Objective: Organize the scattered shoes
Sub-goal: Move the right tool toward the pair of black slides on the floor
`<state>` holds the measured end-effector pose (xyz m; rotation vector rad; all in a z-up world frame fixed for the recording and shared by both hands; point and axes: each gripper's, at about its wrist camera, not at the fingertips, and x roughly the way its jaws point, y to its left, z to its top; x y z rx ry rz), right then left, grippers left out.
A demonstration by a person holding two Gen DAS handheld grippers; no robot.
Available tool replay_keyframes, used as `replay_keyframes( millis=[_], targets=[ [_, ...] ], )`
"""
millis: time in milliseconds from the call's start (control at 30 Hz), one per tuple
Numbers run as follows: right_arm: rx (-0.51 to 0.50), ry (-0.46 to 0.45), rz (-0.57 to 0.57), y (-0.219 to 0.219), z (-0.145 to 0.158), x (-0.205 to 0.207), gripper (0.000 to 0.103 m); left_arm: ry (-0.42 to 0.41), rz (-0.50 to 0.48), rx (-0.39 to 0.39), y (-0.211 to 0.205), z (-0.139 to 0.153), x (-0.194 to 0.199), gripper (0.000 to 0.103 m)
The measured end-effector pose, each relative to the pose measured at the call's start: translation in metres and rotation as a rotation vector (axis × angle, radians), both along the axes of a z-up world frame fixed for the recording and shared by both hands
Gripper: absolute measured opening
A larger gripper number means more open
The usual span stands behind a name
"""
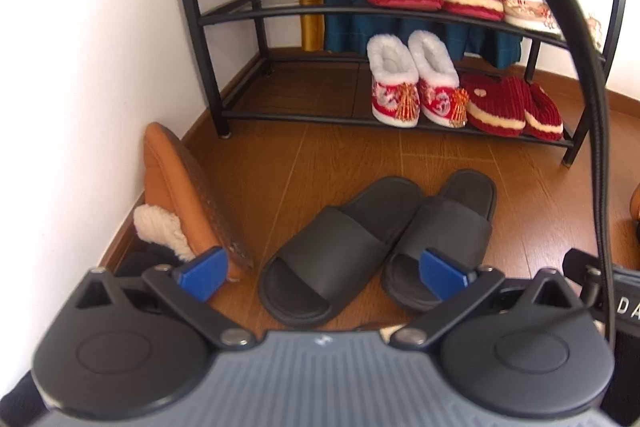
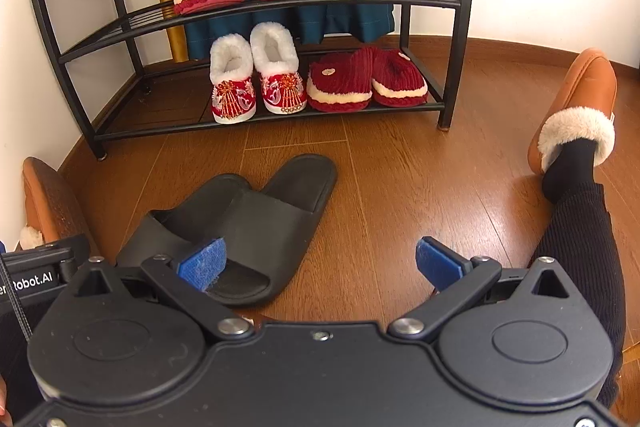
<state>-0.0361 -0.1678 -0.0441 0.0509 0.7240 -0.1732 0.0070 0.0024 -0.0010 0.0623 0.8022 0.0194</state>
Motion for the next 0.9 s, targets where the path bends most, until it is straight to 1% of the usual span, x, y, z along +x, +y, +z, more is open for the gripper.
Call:
replay_keyframes(
  millis=[133, 300, 633, 900],
  targets=[
    [0.005, 0.008, -0.002, 0.0, -0.002, 0.0, 0.103, 0.039, -0.001, 0.008, 0.0, -0.006, 0.003, 0.103],
    [0.011, 0.012, -0.005, -0.002, -0.002, 0.0, 0.103, 0.061, -0.004, -0.001, 0.002, -0.008, 0.005, 0.102],
    [0.021, 0.022, -0.009, -0.004, -0.003, 0.002, 0.103, 0.069, -0.011, -0.009, -0.002, -0.005, 0.011, 0.103],
    [0.026, 0.03, -0.021, -0.007, -0.005, 0.007, 0.103, 0.047, -0.028, -0.019, -0.006, -0.007, 0.015, 0.103]
  ],
)
